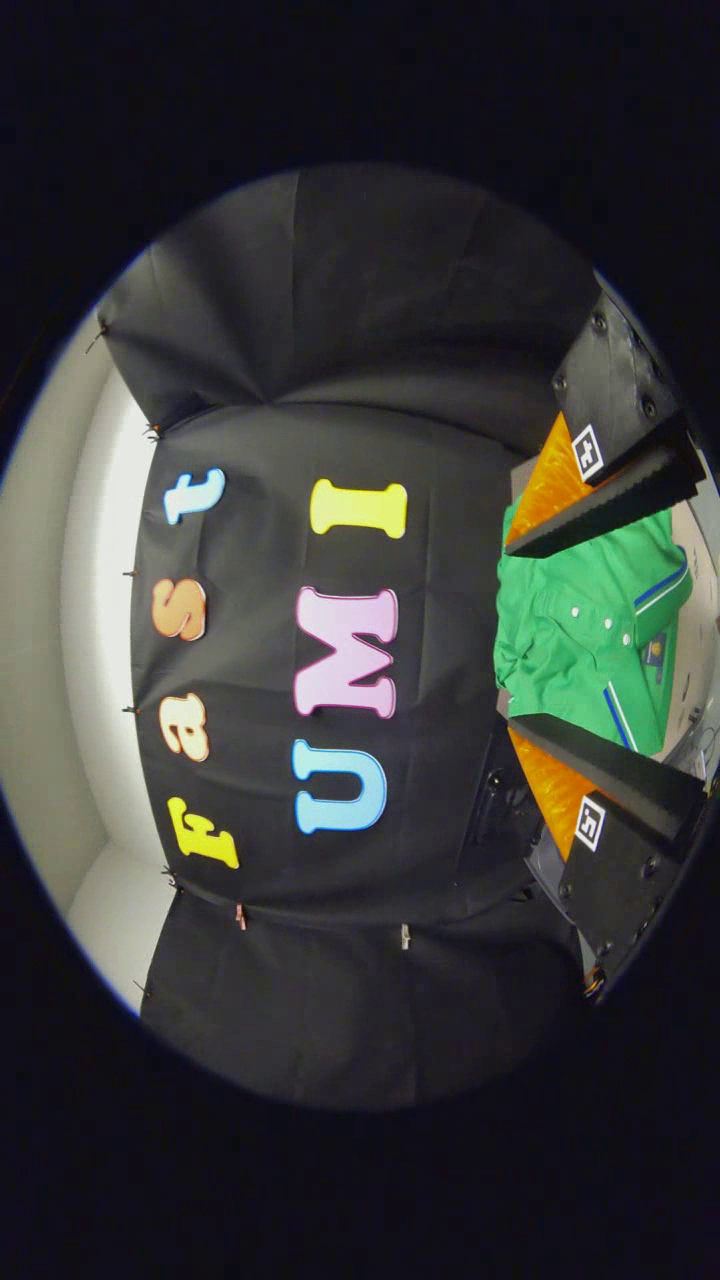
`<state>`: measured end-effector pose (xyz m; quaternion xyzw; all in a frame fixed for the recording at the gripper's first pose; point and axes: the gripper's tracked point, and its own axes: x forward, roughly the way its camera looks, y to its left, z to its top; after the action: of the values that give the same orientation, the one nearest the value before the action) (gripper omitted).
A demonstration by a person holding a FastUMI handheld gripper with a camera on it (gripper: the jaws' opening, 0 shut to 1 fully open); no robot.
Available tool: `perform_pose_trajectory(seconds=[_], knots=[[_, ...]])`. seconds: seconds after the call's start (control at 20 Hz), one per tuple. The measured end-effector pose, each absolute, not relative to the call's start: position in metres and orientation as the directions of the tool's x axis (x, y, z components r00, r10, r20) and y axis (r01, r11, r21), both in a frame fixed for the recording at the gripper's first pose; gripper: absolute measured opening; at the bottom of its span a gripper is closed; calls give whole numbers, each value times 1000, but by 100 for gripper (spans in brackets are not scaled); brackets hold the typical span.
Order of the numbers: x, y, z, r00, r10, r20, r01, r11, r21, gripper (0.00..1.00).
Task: Put the clothes into the washing machine and then close the washing machine lid.
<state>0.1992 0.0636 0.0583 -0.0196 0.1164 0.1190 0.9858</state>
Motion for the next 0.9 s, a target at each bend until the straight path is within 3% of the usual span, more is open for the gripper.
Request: perform_pose_trajectory(seconds=[0.45, 0.9], knots=[[292, 61, -50, 825, 103, -556, -129, 992, -8, 99], [305, 49, -117, 709, -22, -705, -64, 993, -95, 99]])
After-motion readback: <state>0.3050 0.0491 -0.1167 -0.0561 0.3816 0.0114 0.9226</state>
